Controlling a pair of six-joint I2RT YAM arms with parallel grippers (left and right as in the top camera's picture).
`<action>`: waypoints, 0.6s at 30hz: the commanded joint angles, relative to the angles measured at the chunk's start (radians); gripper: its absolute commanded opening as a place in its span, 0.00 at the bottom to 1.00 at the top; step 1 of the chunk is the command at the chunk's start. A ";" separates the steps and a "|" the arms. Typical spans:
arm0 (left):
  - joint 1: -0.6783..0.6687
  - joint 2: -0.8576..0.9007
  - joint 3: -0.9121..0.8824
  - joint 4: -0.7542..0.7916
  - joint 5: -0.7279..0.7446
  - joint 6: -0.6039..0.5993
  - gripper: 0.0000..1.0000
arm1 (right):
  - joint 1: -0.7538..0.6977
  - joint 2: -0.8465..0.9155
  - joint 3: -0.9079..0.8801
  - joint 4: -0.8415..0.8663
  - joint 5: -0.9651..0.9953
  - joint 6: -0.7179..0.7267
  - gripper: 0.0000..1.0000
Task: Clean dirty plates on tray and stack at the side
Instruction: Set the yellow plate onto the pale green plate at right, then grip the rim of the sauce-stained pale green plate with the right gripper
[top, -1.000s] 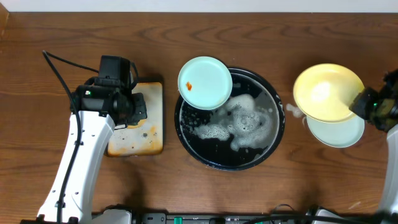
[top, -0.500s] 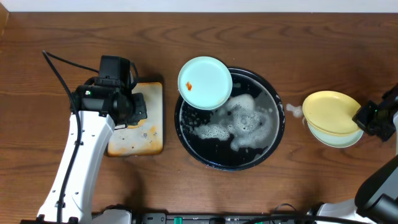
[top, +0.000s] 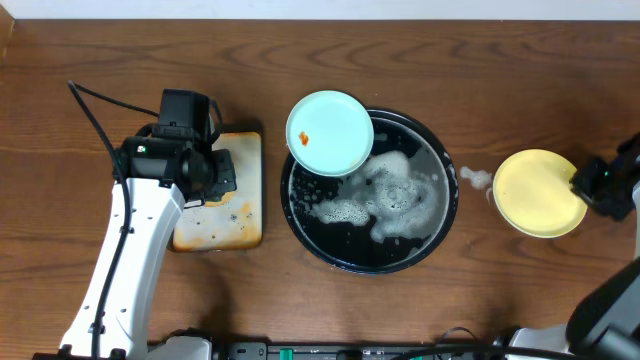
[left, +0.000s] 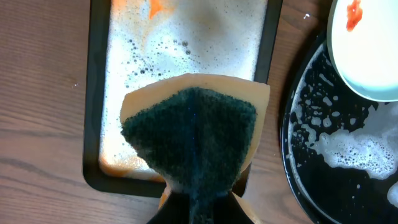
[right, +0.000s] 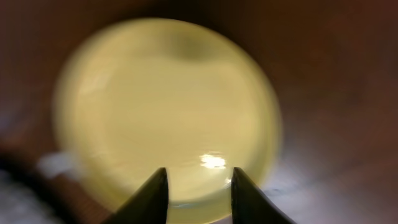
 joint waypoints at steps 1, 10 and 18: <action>0.005 0.000 0.021 -0.002 -0.009 0.008 0.09 | 0.090 -0.130 0.020 0.022 -0.353 -0.119 0.38; 0.005 0.002 -0.018 0.048 -0.097 0.035 0.08 | 0.459 -0.146 0.018 0.053 -0.450 -0.148 0.38; 0.008 0.067 -0.176 0.195 -0.130 -0.008 0.08 | 0.750 -0.067 0.018 0.232 -0.235 -0.155 0.35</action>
